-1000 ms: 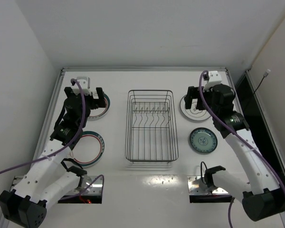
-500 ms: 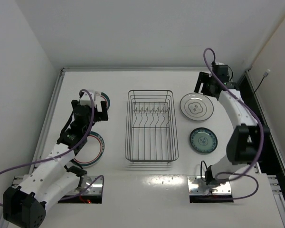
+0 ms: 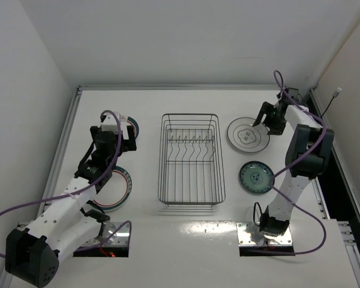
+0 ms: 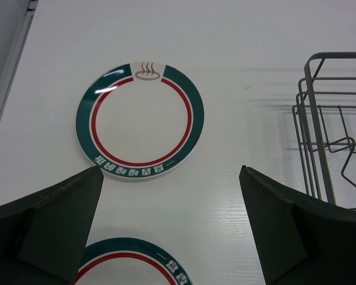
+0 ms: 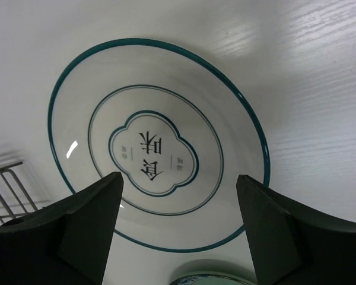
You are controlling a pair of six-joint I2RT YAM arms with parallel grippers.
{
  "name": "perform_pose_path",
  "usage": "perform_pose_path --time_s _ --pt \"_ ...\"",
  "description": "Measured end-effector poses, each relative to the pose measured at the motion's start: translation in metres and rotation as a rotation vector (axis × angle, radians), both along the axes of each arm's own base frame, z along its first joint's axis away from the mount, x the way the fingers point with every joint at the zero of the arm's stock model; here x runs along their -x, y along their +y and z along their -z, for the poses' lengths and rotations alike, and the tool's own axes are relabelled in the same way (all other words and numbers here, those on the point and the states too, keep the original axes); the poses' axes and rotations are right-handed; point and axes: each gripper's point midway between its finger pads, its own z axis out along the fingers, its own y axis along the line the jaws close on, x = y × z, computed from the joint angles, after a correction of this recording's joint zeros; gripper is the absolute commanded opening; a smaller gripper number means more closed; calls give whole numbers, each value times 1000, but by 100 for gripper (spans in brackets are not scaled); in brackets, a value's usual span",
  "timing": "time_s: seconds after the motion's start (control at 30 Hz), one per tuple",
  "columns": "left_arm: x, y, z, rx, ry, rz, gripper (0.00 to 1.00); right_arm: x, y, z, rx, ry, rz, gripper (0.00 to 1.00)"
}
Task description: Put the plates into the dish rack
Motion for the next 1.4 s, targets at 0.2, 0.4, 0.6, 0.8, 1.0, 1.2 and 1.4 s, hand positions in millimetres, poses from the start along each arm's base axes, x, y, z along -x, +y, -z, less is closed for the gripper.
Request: perform_pose_path --time_s 0.2,0.4,0.6,0.8,1.0,1.2,1.4 --pt "-5 -2 4 -4 17 1 100 17 -23 15 24 48 66 74" --pt "-6 -3 4 0 18 1 100 26 -45 20 50 74 120 60" --pt "-6 -3 4 1 18 0 100 27 -32 35 -5 99 93 50" --pt "-6 -3 4 1 18 0 100 31 -20 41 -38 123 64 53" --pt "-6 -3 4 1 18 0 100 42 -14 46 -48 169 39 31" --pt "-6 -3 4 1 17 0 100 45 -6 47 -92 187 26 0" --pt "-5 -3 3 5 14 -1 100 43 -2 41 -106 172 15 0"
